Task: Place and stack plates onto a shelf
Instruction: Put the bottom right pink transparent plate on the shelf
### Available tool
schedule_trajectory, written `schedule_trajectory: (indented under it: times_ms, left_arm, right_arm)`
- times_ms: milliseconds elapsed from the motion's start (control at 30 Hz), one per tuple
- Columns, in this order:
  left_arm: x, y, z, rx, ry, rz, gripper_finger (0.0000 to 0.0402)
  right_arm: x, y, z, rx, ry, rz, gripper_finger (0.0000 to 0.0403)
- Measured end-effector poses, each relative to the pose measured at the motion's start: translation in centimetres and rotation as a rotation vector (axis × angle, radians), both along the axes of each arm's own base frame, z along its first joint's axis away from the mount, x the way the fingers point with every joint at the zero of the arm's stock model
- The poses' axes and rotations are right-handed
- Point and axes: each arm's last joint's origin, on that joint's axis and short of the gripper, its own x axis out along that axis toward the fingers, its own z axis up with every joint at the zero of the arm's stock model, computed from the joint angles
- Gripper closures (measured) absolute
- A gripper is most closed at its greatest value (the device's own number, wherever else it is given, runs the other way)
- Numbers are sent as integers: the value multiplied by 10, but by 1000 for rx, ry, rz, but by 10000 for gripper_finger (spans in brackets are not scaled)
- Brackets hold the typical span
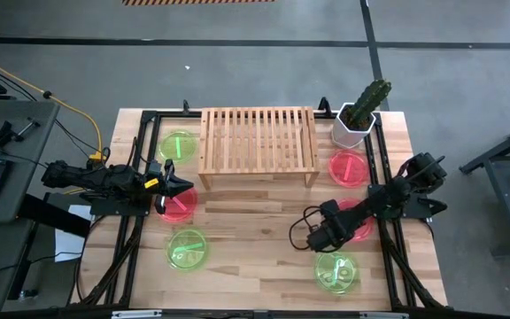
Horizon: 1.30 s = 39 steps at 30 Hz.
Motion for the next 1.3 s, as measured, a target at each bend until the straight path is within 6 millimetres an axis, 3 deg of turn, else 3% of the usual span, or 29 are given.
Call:
schedule_trajectory:
  times_ms: [333, 733, 867, 1033, 1300]
  left_arm:
    - [0, 0, 0, 0, 0, 0, 401]
    - [0, 0, 0, 0, 0, 0, 401]
    - [0, 0, 0, 0, 0, 0, 401]
    - [0, 0, 0, 0, 0, 0, 401]
    - [0, 0, 0, 0, 0, 0, 401]
  right_arm:
    - [26, 13, 55, -13, -47, 144, 403]
    - [47, 25, 116, 50, -120, 450, 403]
    - [46, 24, 109, 45, -125, 393, 403]
    - [43, 26, 80, 39, -162, 310, 393]
    - [36, 20, 41, -24, -225, 230, 278]
